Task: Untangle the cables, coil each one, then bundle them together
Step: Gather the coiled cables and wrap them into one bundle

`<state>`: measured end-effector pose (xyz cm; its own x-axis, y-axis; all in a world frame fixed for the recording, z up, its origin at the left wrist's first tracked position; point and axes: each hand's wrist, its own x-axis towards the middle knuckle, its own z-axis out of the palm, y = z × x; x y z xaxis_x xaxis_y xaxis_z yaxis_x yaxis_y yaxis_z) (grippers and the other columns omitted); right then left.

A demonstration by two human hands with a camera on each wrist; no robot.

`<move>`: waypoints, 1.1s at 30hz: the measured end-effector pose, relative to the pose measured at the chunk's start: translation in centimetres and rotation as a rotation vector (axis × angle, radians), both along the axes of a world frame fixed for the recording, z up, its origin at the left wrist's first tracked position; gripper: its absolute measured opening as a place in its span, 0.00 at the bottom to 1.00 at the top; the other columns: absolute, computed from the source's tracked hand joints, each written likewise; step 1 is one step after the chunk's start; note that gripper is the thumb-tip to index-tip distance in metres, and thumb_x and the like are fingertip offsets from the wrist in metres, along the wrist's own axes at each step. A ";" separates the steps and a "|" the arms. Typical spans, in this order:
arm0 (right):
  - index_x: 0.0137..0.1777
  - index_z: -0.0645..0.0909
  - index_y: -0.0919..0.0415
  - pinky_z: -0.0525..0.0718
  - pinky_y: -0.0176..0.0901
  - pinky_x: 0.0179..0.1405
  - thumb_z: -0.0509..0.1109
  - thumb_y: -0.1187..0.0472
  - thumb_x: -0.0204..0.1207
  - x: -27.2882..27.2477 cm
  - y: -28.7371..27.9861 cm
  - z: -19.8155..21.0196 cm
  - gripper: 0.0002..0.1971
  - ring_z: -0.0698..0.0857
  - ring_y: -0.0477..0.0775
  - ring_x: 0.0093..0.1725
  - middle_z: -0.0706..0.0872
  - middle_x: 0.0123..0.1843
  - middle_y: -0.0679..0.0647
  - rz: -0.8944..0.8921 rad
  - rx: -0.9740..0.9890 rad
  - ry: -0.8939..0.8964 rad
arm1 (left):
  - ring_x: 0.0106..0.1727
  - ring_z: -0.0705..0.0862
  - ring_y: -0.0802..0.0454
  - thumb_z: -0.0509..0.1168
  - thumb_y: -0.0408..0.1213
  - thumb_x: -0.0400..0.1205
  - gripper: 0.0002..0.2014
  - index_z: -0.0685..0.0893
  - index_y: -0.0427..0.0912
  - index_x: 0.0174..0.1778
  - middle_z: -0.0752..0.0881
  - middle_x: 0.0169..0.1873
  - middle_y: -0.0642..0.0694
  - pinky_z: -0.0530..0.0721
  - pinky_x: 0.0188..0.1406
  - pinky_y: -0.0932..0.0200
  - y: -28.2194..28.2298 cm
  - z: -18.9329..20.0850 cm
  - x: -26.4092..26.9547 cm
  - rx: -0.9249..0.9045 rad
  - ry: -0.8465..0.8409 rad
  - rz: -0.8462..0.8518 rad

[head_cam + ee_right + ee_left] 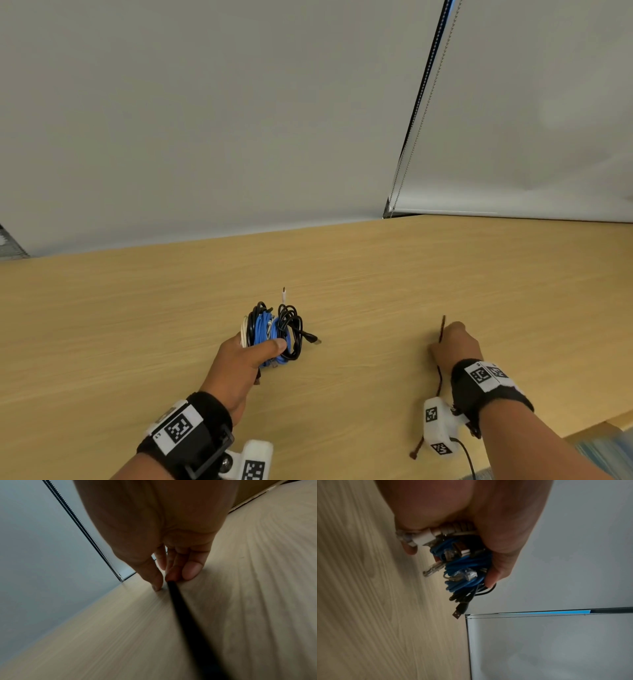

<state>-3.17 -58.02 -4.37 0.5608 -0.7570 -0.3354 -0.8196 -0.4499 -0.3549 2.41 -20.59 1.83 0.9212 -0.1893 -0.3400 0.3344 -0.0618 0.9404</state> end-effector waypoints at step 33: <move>0.33 0.81 0.49 0.76 0.38 0.31 0.68 0.63 0.84 3.3 24.8 8.0 0.17 0.77 0.43 0.29 0.80 0.32 0.45 0.769 0.546 -0.436 | 0.39 0.87 0.66 0.76 0.57 0.74 0.18 0.88 0.52 0.55 0.93 0.43 0.54 0.81 0.34 0.70 6.6 0.8 0.2 0.043 -0.188 -0.230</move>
<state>0.16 -33.27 3.59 0.9829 0.0502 -0.1773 -0.1311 -0.4853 -0.8645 2.62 -13.97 2.68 0.9031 -0.3899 -0.1799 0.1275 -0.1567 0.9794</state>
